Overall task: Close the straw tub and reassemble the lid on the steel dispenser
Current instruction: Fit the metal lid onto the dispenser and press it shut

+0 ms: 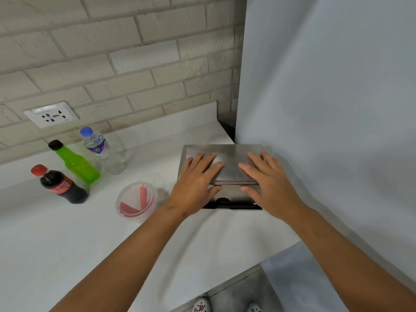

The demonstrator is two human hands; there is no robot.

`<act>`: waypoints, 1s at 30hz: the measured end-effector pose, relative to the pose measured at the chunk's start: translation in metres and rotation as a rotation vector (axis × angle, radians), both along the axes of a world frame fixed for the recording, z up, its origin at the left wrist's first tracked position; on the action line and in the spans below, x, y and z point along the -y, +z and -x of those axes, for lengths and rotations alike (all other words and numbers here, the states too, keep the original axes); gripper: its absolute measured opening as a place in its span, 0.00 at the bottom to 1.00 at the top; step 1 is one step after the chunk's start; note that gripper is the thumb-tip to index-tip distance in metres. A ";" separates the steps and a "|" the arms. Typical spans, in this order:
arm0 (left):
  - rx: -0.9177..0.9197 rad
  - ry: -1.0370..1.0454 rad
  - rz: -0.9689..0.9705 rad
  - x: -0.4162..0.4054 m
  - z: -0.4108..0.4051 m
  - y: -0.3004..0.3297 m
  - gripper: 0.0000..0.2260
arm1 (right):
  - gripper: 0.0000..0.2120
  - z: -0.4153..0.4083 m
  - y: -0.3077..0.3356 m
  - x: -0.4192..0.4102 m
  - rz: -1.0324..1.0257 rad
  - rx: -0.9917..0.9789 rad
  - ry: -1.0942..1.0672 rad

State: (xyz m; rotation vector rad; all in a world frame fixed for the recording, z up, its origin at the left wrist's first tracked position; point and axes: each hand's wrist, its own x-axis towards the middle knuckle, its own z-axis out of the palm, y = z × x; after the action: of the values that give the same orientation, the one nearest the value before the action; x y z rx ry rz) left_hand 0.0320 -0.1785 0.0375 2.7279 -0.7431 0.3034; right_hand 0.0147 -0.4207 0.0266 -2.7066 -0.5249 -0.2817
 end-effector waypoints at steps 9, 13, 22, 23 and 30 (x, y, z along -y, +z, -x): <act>-0.080 0.033 0.133 -0.064 0.005 -0.002 0.28 | 0.25 -0.021 0.013 -0.059 0.103 0.038 0.200; -0.100 0.057 0.229 -0.062 0.007 -0.007 0.27 | 0.25 -0.021 0.009 -0.065 0.118 0.076 0.199; -0.134 0.051 0.228 -0.066 0.003 -0.008 0.25 | 0.21 -0.021 0.009 -0.064 0.056 0.036 0.185; -0.142 0.047 0.211 -0.066 0.001 -0.005 0.25 | 0.21 -0.023 0.011 -0.062 0.046 -0.001 0.187; -0.179 0.048 0.079 -0.046 -0.024 0.015 0.27 | 0.29 -0.049 0.021 -0.039 0.058 -0.113 0.032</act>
State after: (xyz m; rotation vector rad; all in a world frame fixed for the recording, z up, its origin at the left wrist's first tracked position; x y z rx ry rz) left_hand 0.0562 -0.1327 0.0523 2.6578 -0.6051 0.0945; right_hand 0.0635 -0.3819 0.0480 -2.7472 -0.5500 -0.1059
